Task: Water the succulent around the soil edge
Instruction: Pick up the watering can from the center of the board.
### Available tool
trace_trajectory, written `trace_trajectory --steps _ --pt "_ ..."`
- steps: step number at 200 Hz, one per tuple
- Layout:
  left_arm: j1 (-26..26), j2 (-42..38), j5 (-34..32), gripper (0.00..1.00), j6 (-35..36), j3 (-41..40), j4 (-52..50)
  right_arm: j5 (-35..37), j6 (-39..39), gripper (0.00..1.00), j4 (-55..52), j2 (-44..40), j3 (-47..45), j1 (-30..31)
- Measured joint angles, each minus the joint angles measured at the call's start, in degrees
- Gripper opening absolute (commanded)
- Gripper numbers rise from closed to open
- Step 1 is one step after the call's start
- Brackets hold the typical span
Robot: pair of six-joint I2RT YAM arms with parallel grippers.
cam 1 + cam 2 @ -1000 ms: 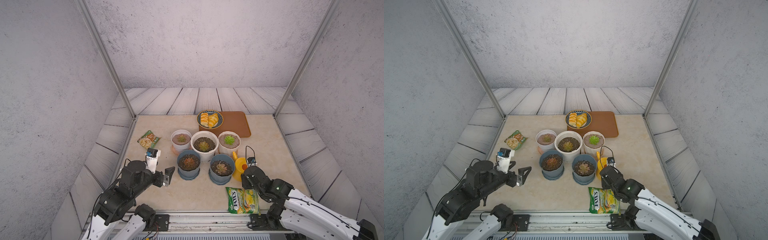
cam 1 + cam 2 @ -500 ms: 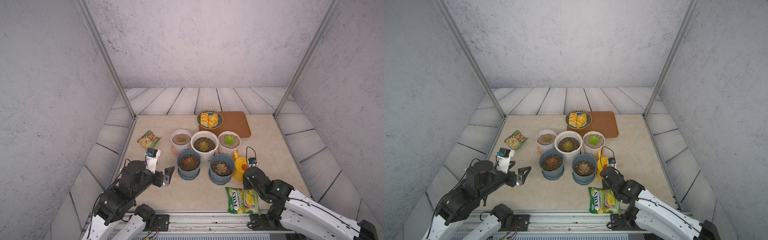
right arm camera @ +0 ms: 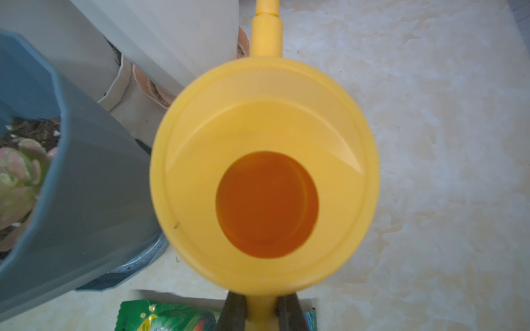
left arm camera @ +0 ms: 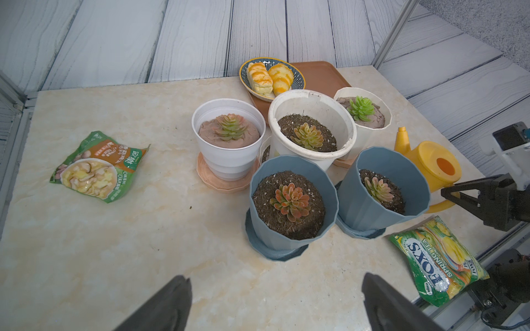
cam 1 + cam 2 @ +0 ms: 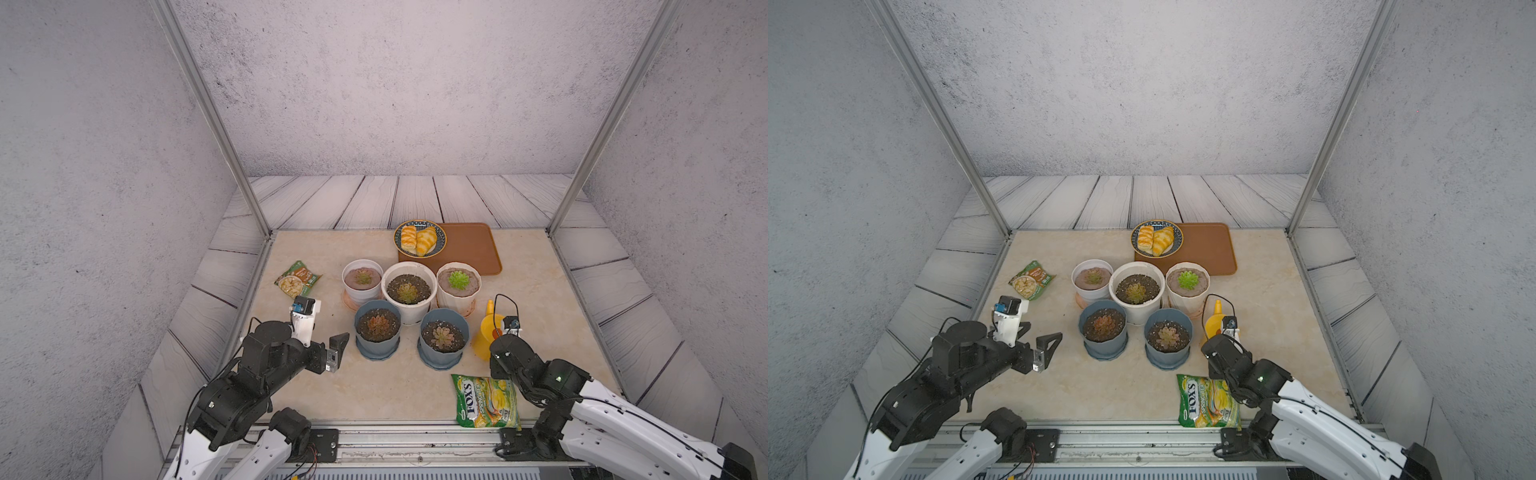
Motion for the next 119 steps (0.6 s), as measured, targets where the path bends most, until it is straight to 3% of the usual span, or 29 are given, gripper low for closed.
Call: trace_trajectory --steps 38,68,100,119 --pt "0.0 -0.02 1.27 0.98 -0.79 -0.02 0.17 3.34 4.68 0.0 -7.63 -4.33 4.5 0.0" --pt "0.02 -0.87 2.89 0.98 -4.35 -1.05 3.1 3.85 3.1 0.0 -10.86 -6.32 10.6 -0.09" --pt "0.0 0.24 7.63 0.98 -10.56 -4.74 13.33 4.94 -1.49 0.0 -12.37 -5.84 18.43 -0.09" --pt "-0.57 5.2 11.5 0.99 -14.62 -6.29 22.47 6.16 -2.97 0.0 -14.34 -2.34 25.4 -0.09"
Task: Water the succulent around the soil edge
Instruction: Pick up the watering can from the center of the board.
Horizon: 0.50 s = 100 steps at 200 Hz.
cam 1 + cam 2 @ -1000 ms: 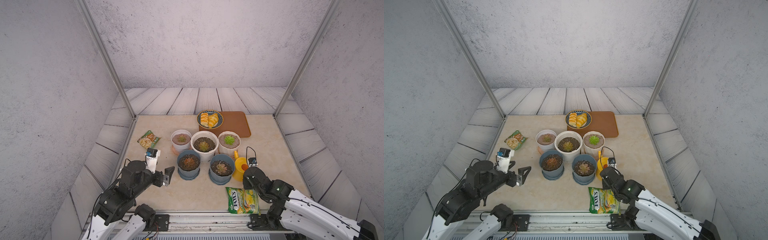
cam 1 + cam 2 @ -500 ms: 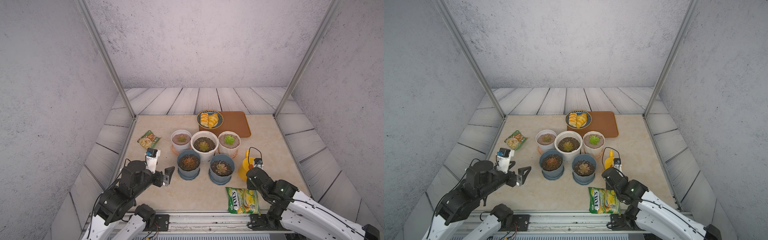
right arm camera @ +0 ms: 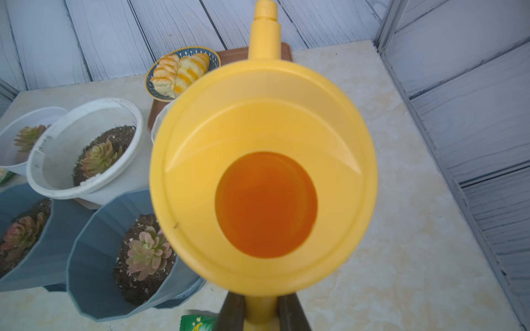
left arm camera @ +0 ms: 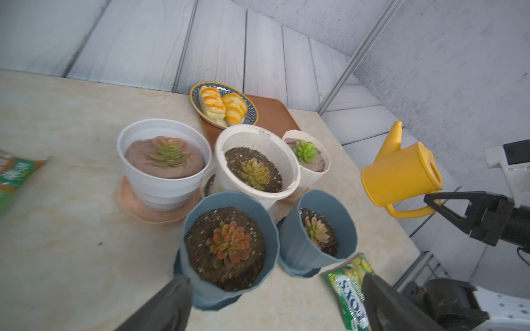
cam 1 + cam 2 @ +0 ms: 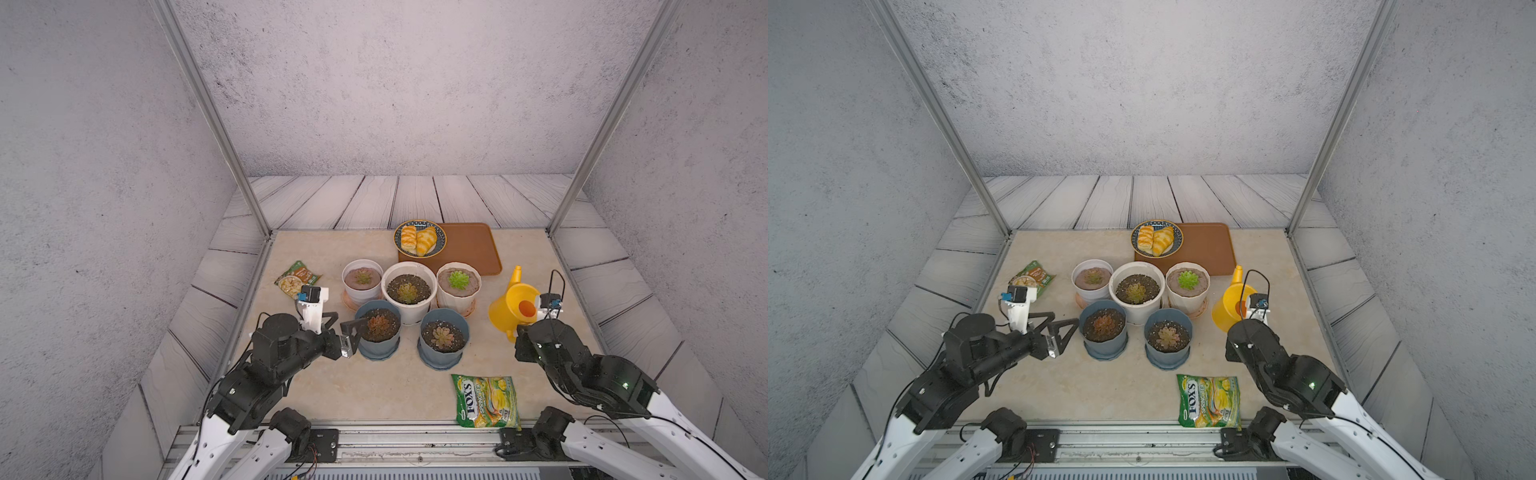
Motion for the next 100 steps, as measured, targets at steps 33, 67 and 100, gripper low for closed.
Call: trace_trajectory --steps 33,67,100 --pt "-8.57 9.42 -1.81 0.99 1.9 1.46 11.1 0.68 3.69 0.0 -4.94 10.54 14.08 -0.07" --pt "-21.27 12.0 -8.02 0.99 14.88 -3.82 30.93 0.57 14.08 0.0 -12.63 19.54 25.66 -0.07" --pt "-30.51 23.56 -11.32 0.99 35.1 -7.45 50.93 -2.64 22.53 0.0 -15.02 22.51 31.08 -0.07"
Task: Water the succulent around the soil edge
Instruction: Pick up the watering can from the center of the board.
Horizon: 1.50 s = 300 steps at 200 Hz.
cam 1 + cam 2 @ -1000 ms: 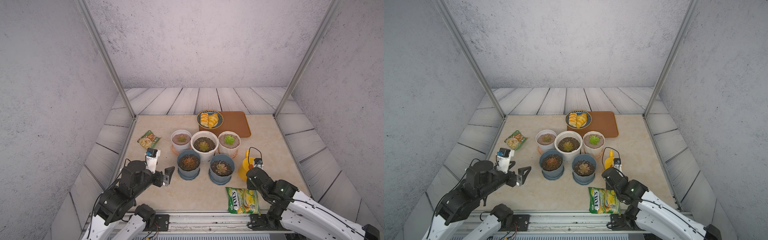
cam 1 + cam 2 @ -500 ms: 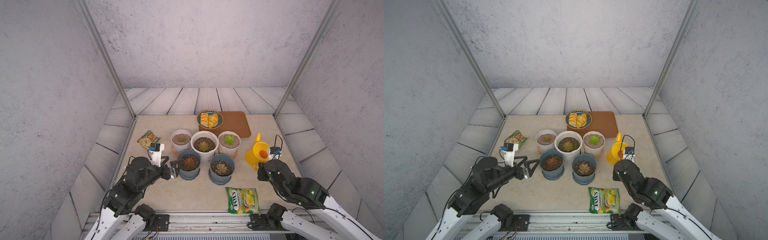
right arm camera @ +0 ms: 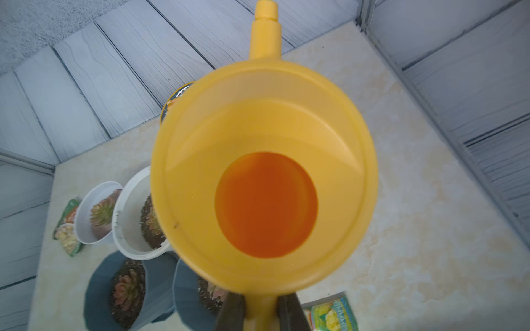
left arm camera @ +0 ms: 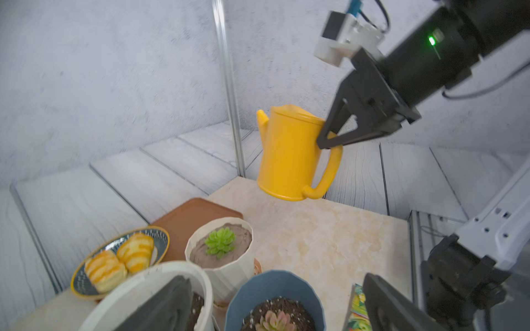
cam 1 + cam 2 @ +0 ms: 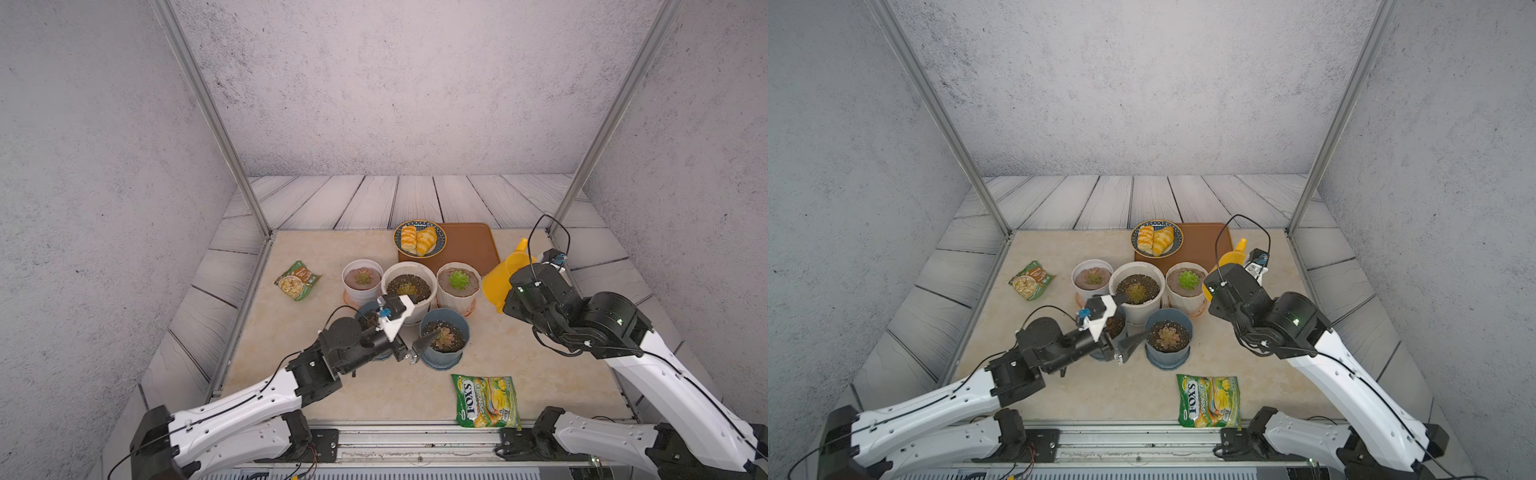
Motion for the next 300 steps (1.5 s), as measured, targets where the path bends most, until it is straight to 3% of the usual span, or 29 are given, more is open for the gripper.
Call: trace_trajectory --steps 31,76,123,182,237,300 --pt "-2.69 13.6 -1.25 0.99 14.23 0.02 13.29 -5.05 6.19 0.0 0.0 0.79 0.83 0.0" --pt "-3.91 23.1 -4.72 0.89 22.91 2.75 23.58 -10.36 13.22 0.0 1.55 2.14 0.37 0.0" --pt "-4.26 29.77 -9.29 0.87 25.7 4.37 30.58 -12.68 19.52 0.0 3.91 1.57 -3.45 0.0" --pt "-4.37 33.29 -10.16 0.61 26.4 5.51 33.97 -16.68 22.03 0.0 6.12 2.16 -3.5 0.0" --pt "-4.39 35.32 -11.96 0.46 26.23 6.45 37.64 -18.01 22.43 0.0 7.45 2.19 -3.5 0.04" --pt "-5.03 38.47 -12.96 0.37 26.77 7.43 42.21 -16.61 23.43 0.0 8.09 2.16 -3.91 0.04"
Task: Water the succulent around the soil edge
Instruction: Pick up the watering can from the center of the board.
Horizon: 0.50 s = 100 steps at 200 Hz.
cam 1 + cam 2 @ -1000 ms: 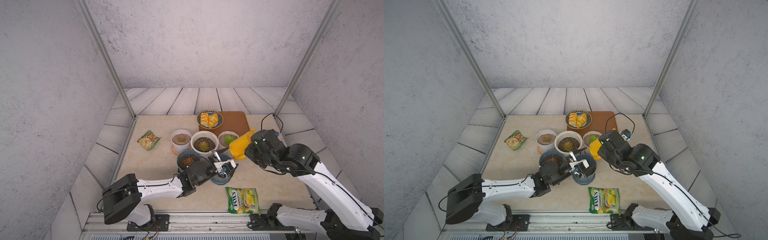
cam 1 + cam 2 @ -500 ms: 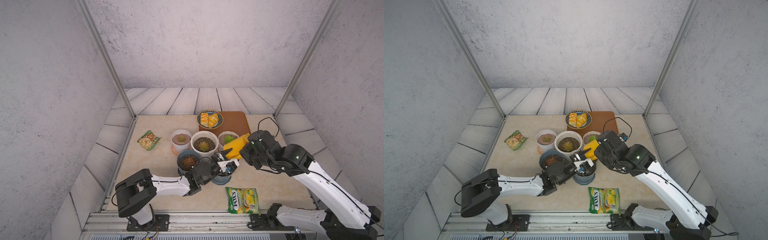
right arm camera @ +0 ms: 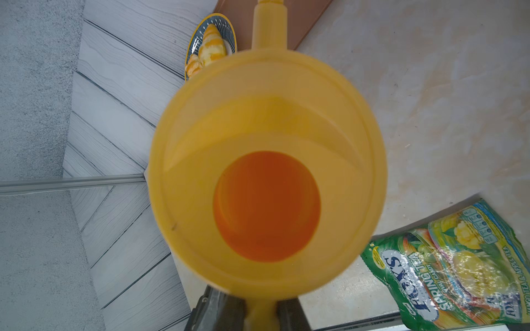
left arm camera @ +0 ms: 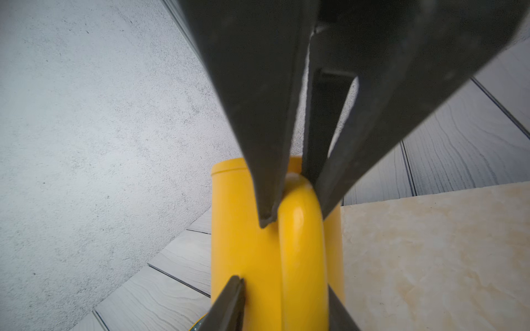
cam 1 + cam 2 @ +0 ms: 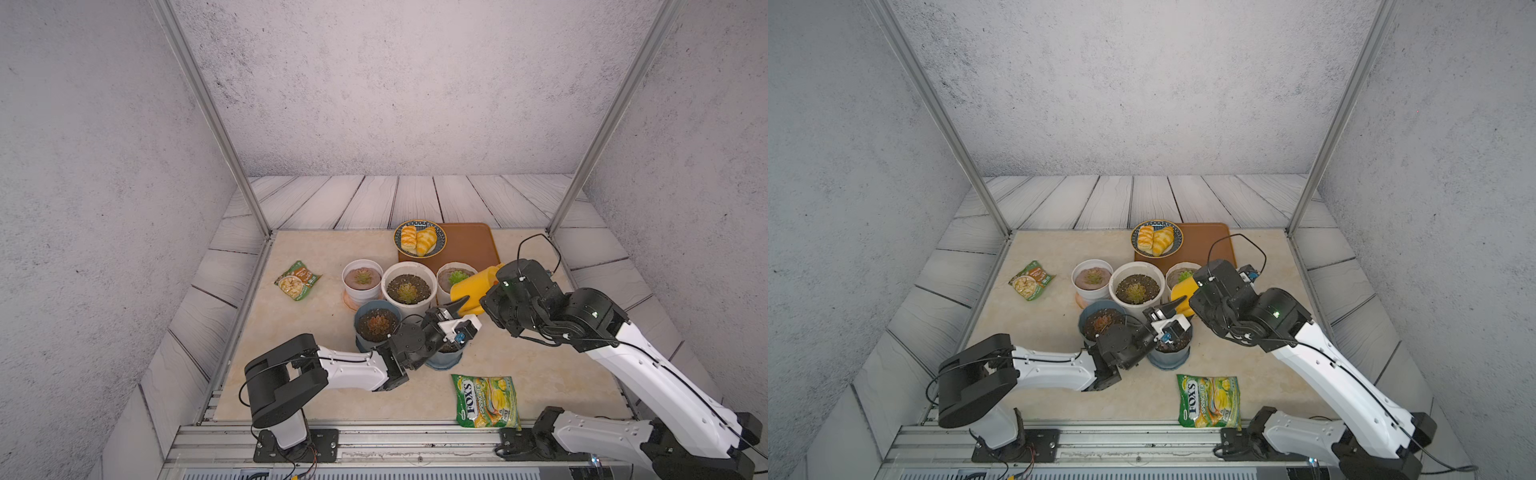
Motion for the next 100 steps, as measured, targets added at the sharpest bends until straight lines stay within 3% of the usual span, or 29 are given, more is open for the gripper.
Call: trace_trajectory --steps 32,51,86,100 --pt "-0.35 0.55 0.09 0.23 0.81 0.0 1.16 0.13 0.7 0.0 0.74 -0.04 -0.28 -0.09" --pt "-0.63 0.55 0.07 0.0 0.74 0.0 1.51 0.22 0.59 0.0 1.4 -0.11 -0.5 -0.11" --pt "-0.9 0.52 -0.26 0.0 1.07 -0.17 1.92 0.2 -0.26 0.0 2.34 -0.83 -1.4 -0.09" --pt "-1.14 0.17 -0.85 0.0 1.09 -0.7 1.88 0.15 -1.79 0.11 3.15 -1.16 -2.23 0.04"
